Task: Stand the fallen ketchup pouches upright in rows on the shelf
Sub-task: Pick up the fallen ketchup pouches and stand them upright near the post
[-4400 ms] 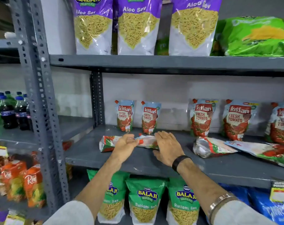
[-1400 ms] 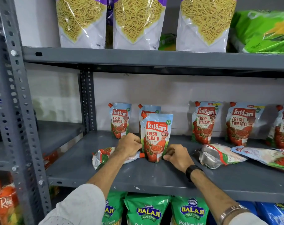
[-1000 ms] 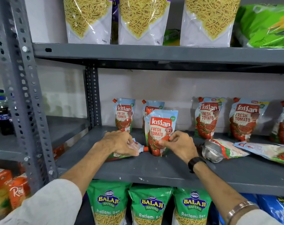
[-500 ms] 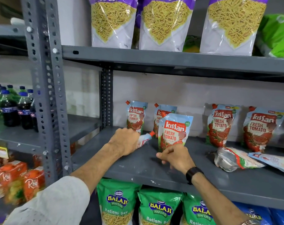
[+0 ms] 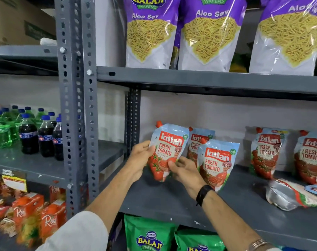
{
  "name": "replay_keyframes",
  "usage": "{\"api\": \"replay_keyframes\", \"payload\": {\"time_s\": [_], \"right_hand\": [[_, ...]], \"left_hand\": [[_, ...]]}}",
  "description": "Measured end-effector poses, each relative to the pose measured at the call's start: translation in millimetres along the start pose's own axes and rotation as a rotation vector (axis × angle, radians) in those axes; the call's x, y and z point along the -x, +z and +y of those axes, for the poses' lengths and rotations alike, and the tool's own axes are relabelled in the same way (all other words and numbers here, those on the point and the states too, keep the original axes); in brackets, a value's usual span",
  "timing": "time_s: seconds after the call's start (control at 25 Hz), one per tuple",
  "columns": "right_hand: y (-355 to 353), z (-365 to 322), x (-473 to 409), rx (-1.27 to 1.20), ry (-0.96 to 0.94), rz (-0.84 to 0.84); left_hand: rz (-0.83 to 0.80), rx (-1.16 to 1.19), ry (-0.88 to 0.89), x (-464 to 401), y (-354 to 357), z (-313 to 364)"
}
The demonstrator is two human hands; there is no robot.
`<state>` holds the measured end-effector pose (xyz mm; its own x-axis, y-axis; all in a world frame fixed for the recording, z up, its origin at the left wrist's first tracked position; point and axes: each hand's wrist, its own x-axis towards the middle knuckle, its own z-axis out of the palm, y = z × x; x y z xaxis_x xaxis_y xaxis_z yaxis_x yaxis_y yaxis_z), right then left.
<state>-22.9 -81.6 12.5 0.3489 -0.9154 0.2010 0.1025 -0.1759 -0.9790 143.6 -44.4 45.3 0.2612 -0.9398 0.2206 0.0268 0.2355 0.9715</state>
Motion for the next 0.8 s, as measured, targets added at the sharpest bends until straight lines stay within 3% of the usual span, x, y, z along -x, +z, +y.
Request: {"api": "replay_keyframes", "payload": {"time_s": [0.24,0.8], "right_hand": [[2.6,8.4,-19.6,0.207,-0.04,0.144],[-1.4,26.9,-25.2,0.339,0.009,0.143]], "left_hand": [[0.092,-0.037,-0.015,-19.6,-4.4,-20.8],[0.002,-0.098,-0.102,-22.1,-16.1,-43.5]]}}
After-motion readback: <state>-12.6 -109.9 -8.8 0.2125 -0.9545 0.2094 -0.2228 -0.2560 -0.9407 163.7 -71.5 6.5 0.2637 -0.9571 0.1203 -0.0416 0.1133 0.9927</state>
